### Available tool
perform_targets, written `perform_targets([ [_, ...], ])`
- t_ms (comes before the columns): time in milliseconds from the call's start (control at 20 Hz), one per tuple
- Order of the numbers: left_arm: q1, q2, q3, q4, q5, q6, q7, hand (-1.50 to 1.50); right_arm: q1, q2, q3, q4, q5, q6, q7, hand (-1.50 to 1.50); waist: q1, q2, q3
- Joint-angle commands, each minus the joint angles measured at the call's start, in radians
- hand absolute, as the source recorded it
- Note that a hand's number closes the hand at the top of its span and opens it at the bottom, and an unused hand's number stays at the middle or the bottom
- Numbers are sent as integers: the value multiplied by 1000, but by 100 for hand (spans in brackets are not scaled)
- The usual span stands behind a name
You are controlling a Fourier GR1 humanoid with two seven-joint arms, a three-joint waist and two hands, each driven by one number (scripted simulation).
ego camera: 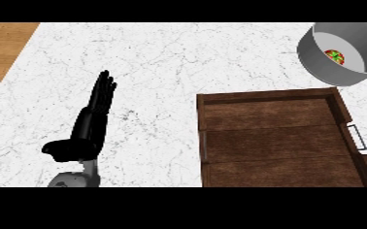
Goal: Pick the tomato from the tray and place it in the pot
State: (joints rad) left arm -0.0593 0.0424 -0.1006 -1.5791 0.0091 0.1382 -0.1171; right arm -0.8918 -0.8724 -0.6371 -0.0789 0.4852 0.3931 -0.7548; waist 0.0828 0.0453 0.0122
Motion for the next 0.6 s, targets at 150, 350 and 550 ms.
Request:
perform_targets([
  [150, 8, -4, -5, -8, 0, -2, -12, 0, 37, -50, -36, -17, -39, 84, -39, -150, 9, 4, 2],
  [350, -5, -7, 2, -10, 4, 3, -7, 0, 49, -59, -50, -26, -55, 90, -36, -150, 10, 5, 4],
  [550, -16, -1, 6, -10, 8, -2, 9, 0, 60, -71, -72, -28, -78, 76, -22, -150, 12, 13, 6],
])
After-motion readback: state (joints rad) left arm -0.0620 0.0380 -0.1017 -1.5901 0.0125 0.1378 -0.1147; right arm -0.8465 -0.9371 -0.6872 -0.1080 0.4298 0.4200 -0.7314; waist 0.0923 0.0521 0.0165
